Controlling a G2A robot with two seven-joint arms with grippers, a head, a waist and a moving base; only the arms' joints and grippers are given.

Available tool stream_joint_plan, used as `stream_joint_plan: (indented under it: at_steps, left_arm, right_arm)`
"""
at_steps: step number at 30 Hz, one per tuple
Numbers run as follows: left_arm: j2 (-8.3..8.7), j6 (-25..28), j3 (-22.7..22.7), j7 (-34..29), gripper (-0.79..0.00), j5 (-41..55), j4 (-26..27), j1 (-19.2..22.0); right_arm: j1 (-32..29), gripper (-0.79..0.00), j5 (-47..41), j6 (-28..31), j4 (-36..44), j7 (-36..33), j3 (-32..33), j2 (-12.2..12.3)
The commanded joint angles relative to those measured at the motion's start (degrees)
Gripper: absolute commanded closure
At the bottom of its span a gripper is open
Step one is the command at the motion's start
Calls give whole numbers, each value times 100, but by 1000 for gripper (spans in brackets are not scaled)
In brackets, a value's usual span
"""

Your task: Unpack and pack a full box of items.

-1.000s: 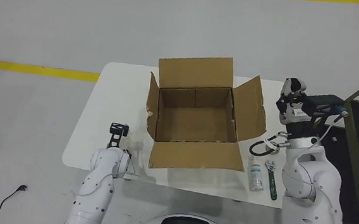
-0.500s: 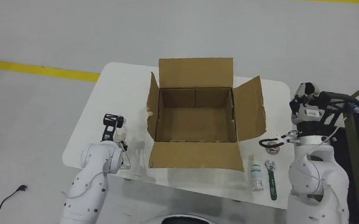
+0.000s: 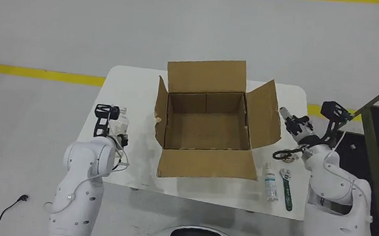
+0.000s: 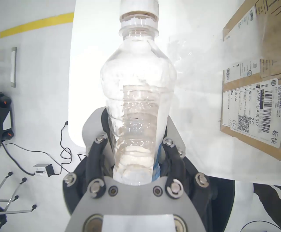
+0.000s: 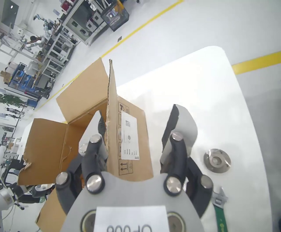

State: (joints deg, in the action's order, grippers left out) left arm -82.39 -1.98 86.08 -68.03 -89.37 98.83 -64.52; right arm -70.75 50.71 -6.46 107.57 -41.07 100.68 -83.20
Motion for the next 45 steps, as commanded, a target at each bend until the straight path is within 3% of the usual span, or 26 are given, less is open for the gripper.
stream_joint_plan:
  at_steps: [1,6,7,8,9,10,24,31,39,45]
  left_arm:
    - [0,0,0,1,0,-1,-1,0]
    - [0,0,0,1,0,-1,-1,0]
    - [0,0,0,1,0,-1,-1,0]
    - [0,0,0,1,0,-1,-1,0]
    - [0,0,0,1,0,-1,-1,0]
    - [0,0,0,1,0,-1,-1,0]
    - [0,0,0,1,0,-1,-1,0]
    - [16,5,78,203,0,14,74,0]
    - [65,136,220,-210,0,-123,576,568]
    - [39,124,116,-701,0,561,651,1290]
  right_arm:
    - [-24,-785,-50,52,3,8,-78,10]
    - [-77,-785,-181,277,-144,32,-328,32]
    - [-96,-600,-200,292,-210,55,-385,33]
    - [-111,-360,-196,306,-256,86,-432,37]
    - [-131,-289,-201,291,-308,113,-473,39]
    - [-151,0,-176,285,-337,140,-511,43]
    - [-246,0,162,499,-278,189,-654,85]
    - [-536,0,-349,220,-27,242,-863,72]
    - [-934,0,-541,-750,567,408,-1132,44]
    - [-1238,0,-421,-1168,951,617,-1427,34]
